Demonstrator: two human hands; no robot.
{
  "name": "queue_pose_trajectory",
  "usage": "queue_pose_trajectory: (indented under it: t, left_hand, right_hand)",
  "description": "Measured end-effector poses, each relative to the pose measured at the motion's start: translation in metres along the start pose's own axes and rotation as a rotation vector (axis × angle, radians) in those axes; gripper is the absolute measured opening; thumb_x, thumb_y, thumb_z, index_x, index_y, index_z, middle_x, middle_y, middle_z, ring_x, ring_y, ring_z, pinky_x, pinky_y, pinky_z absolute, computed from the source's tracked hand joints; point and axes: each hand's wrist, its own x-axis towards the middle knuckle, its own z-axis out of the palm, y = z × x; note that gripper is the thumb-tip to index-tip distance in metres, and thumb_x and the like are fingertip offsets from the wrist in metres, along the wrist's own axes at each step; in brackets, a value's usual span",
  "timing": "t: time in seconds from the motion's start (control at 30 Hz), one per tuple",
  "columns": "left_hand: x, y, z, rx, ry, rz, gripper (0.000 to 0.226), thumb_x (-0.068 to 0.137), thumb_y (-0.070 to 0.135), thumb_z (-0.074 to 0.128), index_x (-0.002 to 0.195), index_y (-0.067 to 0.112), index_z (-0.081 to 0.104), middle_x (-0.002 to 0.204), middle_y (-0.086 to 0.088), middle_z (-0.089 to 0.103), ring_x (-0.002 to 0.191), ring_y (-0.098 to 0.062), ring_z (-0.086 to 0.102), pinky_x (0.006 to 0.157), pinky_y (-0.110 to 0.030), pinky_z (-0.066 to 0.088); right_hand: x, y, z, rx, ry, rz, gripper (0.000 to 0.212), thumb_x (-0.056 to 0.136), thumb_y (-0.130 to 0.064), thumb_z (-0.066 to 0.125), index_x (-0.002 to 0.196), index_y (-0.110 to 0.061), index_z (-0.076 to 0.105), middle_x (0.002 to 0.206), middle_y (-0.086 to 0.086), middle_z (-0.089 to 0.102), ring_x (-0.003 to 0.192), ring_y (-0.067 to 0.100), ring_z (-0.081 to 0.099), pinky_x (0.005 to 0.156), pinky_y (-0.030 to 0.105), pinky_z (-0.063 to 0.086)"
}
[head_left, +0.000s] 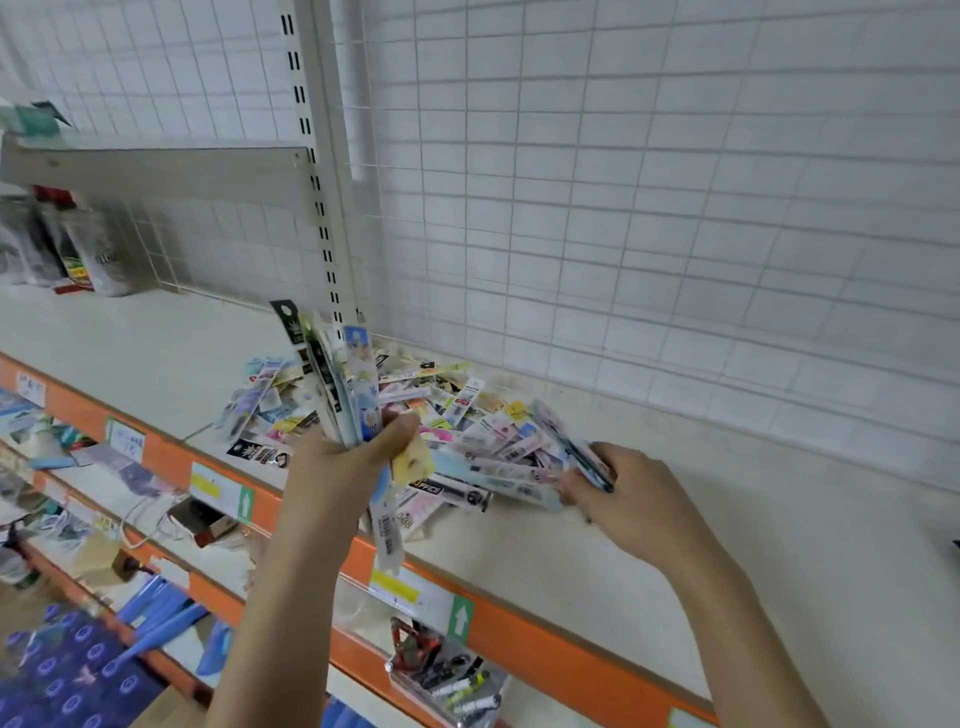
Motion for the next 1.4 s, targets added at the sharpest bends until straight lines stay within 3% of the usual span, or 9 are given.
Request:
queue_pose_trajectory:
  t: [0.1,0.3,0.43,0.63,0.73,0.9,1.1,1.27,1.4]
  left_hand:
    - [-0.002,-0.001,0.01,0.032,-0.028,0.0,0.021,0.073,0.01,0.077,0.057,0.02,0.067,0.055,0.004,0.063,0.072,-0.026,0.061,0.084,-0.045,0.051]
    - [-0.005,-0.005,0.025,0.061,-0.042,-0.007,0.016,0.073,0.012,0.078,0.07,0.014,0.062,0.078,-0.008,0.061,0.077,-0.025,0.057,0.087,-0.046,0.05]
    - [-0.005,-0.007,0.028,0.054,-0.073,0.038,0.016,0.077,0.012,0.074,0.068,0.018,0.062,0.057,0.005,0.059,0.058,-0.014,0.055,0.067,-0.031,0.046]
    - [0.001,-0.015,0.023,-0.036,-0.065,-0.024,0.014,0.085,0.008,0.065,0.092,0.019,0.061,0.073,0.004,0.071,0.078,-0.017,0.068,0.085,-0.042,0.053]
    - [0.002,-0.015,0.02,-0.004,-0.061,-0.074,0.009,0.089,0.007,0.06,0.086,0.016,0.062,0.078,-0.002,0.068,0.075,-0.017,0.068,0.083,-0.044,0.054]
    - [0.005,-0.013,0.013,-0.012,0.004,-0.136,0.01,0.096,0.013,0.049,0.087,0.014,0.053,0.076,-0.004,0.056,0.055,-0.015,0.06,0.059,-0.03,0.045]
    - [0.014,-0.015,-0.006,0.186,0.099,-0.002,0.036,0.093,0.036,0.051,0.068,0.016,0.036,0.053,0.002,0.03,0.046,-0.016,0.027,0.052,-0.029,0.03]
    - [0.021,-0.017,-0.02,0.296,0.109,-0.025,0.019,0.087,0.029,0.062,0.086,0.01,0.057,0.054,-0.002,0.033,0.05,-0.017,0.029,0.056,-0.032,0.033]
    - [0.025,-0.019,-0.026,0.359,0.139,-0.027,0.018,0.087,0.021,0.062,0.08,0.007,0.055,0.056,-0.006,0.035,0.052,-0.019,0.032,0.06,-0.034,0.034]
  right_hand:
    - [-0.009,0.003,-0.013,0.058,0.054,0.041,0.026,0.089,-0.041,0.054,0.073,-0.022,0.061,0.062,-0.003,0.064,0.063,0.016,0.06,0.057,0.027,0.043]
    - [-0.015,0.017,-0.015,0.104,0.092,0.12,0.02,0.075,-0.03,0.072,0.07,-0.024,0.054,0.069,-0.007,0.063,0.066,0.015,0.059,0.061,0.029,0.044]
    - [-0.015,0.023,-0.014,0.085,0.094,0.117,0.025,0.081,-0.015,0.063,0.095,-0.021,0.043,0.079,-0.008,0.054,0.071,0.018,0.056,0.062,0.03,0.043]
    - [-0.01,0.022,-0.009,0.088,0.023,0.106,0.052,0.085,-0.019,0.059,0.131,-0.02,0.036,0.113,0.001,0.06,0.086,0.022,0.061,0.069,0.03,0.046]
    - [-0.006,0.021,-0.005,0.063,-0.013,0.107,0.06,0.084,-0.02,0.061,0.137,-0.021,0.033,0.118,0.002,0.06,0.09,0.023,0.062,0.073,0.031,0.047]
    - [0.005,0.013,0.002,-0.045,-0.017,0.041,0.011,0.087,-0.027,0.052,0.096,-0.022,0.055,0.087,-0.001,0.066,0.083,0.023,0.062,0.073,0.033,0.049]
    - [0.028,-0.014,0.016,-0.196,-0.097,-0.089,0.034,0.082,-0.048,0.062,0.093,-0.016,0.056,0.086,0.0,0.06,0.081,0.022,0.056,0.065,0.032,0.041]
    - [0.045,-0.024,0.04,-0.352,-0.113,-0.159,0.033,0.088,-0.04,0.056,0.114,-0.02,0.054,0.108,0.003,0.063,0.103,0.026,0.059,0.069,0.031,0.042]
    - [0.052,-0.023,0.052,-0.43,-0.198,-0.15,0.019,0.089,-0.035,0.055,0.099,-0.018,0.056,0.093,0.004,0.061,0.089,0.026,0.059,0.062,0.029,0.038]
